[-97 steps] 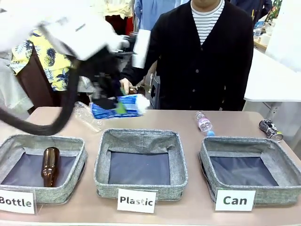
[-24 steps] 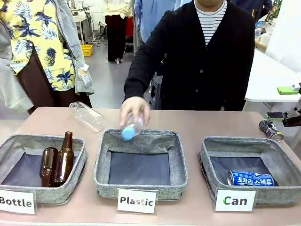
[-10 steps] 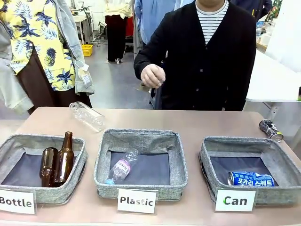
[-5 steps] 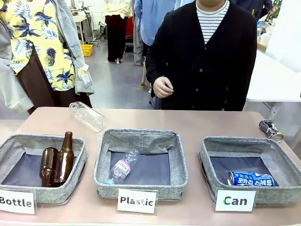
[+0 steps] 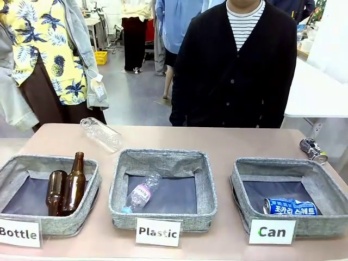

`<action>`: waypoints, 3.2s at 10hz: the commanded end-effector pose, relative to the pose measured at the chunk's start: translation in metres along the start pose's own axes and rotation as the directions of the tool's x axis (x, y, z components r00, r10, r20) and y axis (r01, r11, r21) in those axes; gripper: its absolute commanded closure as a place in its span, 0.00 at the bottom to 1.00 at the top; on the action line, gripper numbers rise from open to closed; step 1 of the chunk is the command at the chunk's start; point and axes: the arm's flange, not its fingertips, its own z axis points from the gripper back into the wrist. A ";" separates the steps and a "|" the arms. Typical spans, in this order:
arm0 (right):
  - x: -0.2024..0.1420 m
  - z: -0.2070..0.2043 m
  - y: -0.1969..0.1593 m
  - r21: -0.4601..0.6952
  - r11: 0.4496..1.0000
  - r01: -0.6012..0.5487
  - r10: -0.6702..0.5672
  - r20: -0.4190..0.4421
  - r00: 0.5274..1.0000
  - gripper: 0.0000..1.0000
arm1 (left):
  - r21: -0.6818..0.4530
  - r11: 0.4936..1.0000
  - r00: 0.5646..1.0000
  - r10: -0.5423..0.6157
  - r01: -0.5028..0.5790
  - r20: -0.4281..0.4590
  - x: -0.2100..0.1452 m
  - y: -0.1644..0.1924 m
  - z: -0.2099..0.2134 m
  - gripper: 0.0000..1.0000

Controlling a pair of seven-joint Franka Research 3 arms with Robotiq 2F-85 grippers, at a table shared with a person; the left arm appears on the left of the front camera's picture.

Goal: Sort the can waste into the basket.
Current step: Pick up the can waste from the table and place it in the right Fabric basket.

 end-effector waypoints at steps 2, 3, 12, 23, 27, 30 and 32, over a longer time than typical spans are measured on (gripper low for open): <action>0.050 -0.042 0.019 -0.013 1.000 -0.006 0.005 -0.079 0.997 0.00 | -0.001 1.000 1.000 0.008 -0.008 -0.004 0.000 -0.004 0.000 0.00; 0.054 -0.054 0.024 -0.001 1.000 -0.015 0.015 -0.082 0.997 0.00 | -0.001 1.000 1.000 0.008 -0.008 -0.004 0.000 -0.004 0.000 0.00; 0.032 -0.094 0.081 0.090 0.960 -0.266 0.278 -0.171 0.945 0.00 | -0.001 1.000 1.000 0.008 -0.008 -0.004 0.000 -0.004 0.000 0.00; 0.044 -0.140 0.108 0.181 0.891 -0.417 0.440 -0.114 0.891 0.00 | -0.001 1.000 1.000 0.008 -0.008 -0.004 0.000 -0.004 0.000 0.00; 0.042 -0.176 0.110 0.186 0.892 -0.412 0.443 -0.180 0.878 0.00 | -0.001 1.000 1.000 0.008 -0.008 -0.004 0.000 -0.004 0.000 0.00; 0.036 -0.192 0.110 0.187 0.893 -0.410 0.445 -0.217 0.869 0.00 | -0.001 1.000 1.000 0.008 -0.008 -0.004 0.000 -0.004 0.000 0.00; 0.033 -0.201 0.108 0.196 0.894 -0.403 0.443 -0.242 0.863 0.00 | -0.001 1.000 1.000 0.008 -0.008 -0.004 0.000 -0.004 0.000 0.00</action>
